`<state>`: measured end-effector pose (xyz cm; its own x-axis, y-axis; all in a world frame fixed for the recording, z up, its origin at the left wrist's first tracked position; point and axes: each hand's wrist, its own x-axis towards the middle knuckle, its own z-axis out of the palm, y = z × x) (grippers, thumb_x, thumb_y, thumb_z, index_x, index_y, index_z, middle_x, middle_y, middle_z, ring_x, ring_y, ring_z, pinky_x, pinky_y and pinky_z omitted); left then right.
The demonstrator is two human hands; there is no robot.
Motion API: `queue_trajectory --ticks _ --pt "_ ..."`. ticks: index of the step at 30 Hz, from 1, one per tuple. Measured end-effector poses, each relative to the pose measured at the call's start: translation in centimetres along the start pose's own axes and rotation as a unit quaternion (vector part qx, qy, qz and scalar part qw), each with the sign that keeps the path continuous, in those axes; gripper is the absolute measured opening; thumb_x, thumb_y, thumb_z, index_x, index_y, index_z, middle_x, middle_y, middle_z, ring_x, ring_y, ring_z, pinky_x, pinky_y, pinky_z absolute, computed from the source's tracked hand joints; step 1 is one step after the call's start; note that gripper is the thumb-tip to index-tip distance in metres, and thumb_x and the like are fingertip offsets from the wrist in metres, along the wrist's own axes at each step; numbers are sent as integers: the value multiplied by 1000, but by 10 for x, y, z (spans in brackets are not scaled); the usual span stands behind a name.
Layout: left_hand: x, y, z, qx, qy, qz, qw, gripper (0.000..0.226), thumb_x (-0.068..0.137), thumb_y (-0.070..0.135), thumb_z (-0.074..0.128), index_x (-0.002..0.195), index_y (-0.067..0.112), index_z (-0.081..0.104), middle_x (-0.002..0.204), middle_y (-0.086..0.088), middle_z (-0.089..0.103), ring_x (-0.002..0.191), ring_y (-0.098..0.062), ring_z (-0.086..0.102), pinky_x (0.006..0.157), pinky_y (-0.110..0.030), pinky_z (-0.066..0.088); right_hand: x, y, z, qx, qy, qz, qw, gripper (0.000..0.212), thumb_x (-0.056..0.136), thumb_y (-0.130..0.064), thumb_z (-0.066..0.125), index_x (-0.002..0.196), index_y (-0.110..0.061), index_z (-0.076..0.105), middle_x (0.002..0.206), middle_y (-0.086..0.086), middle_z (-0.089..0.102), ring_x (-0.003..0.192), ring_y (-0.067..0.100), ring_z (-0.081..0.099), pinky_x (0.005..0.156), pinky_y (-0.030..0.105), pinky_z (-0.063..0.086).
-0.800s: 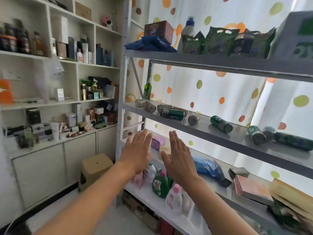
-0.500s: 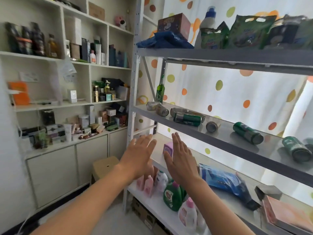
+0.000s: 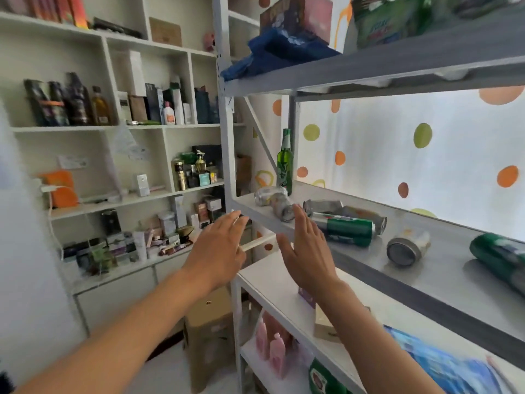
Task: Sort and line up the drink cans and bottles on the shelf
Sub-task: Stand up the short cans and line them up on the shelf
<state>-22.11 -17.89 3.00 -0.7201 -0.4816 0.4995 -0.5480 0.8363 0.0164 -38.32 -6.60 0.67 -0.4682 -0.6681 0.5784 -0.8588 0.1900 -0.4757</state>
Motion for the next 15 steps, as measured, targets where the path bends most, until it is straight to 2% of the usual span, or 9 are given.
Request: queue_trajectory --ticks 3,8,15 --pt "25 -3 8 4 10 -1 1000 70 94 30 51 154 22 16 162 1 16 148 -18 16 117 -37 18 29 12 11 10 7 0 1000 66 99 -48 43 151 -36 5 163 -3 22 146 24 28 115 38 21" --pt "66 -16 30 -19 16 -7 1000 69 93 28 51 153 21 17 160 1 18 147 -16 15 117 -35 19 79 26 27 22 16 -3 1000 65 99 -49 44 151 -31 10 162 -2 26 145 25 31 116 47 29" --pt "133 -34 68 -42 28 15 999 66 93 29 55 151 20 25 158 1 25 144 -18 24 115 -36 23 130 32 38 4 5 -13 1000 60 100 -43 46 151 -25 19 160 0 30 145 24 30 118 44 26"
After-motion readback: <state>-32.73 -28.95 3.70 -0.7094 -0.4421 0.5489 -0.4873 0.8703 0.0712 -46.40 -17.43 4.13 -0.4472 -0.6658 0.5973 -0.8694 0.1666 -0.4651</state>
